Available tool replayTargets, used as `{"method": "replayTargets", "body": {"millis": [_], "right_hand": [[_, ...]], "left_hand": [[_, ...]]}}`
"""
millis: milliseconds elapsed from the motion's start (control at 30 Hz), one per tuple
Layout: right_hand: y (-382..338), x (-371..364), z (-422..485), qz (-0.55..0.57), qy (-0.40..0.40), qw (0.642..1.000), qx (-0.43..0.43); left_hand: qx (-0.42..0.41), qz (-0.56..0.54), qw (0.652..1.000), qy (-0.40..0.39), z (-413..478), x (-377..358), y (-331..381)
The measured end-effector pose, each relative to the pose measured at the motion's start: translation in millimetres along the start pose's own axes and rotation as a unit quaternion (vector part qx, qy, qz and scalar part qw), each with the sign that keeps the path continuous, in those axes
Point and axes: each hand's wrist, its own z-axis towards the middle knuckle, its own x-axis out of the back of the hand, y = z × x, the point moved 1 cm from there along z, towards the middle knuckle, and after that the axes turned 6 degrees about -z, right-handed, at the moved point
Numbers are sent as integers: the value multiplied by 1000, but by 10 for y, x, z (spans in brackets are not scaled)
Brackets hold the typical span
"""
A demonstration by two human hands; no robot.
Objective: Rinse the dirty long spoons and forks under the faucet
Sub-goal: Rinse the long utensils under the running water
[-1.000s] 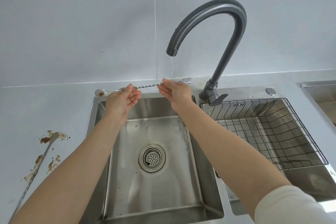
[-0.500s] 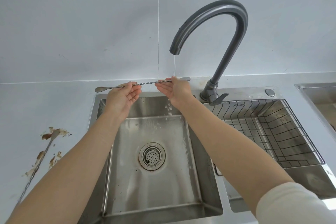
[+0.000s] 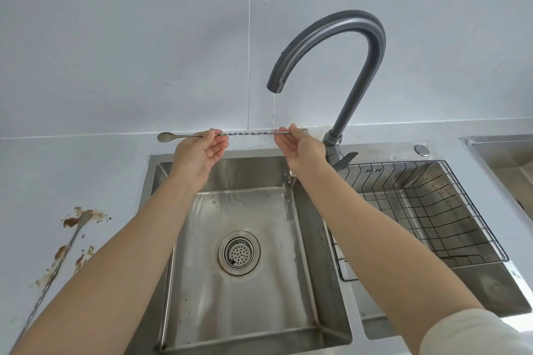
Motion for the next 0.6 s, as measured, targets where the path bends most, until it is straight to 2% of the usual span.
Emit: {"method": "replayTargets", "body": {"millis": [167, 267, 433, 600], "right_hand": [[-156, 211, 25, -60, -18, 997, 39], [-244, 307, 18, -152, -64, 985, 58], [-380, 363, 5, -301, -68, 946, 103], [-412, 424, 61, -430, -59, 888, 149]], "left_hand": [[7, -24, 1000, 10, 24, -83, -33], [8, -32, 999, 24, 56, -153, -50], [13, -9, 1000, 11, 109, -313, -135], [10, 39, 999, -21, 135, -533, -255]]}}
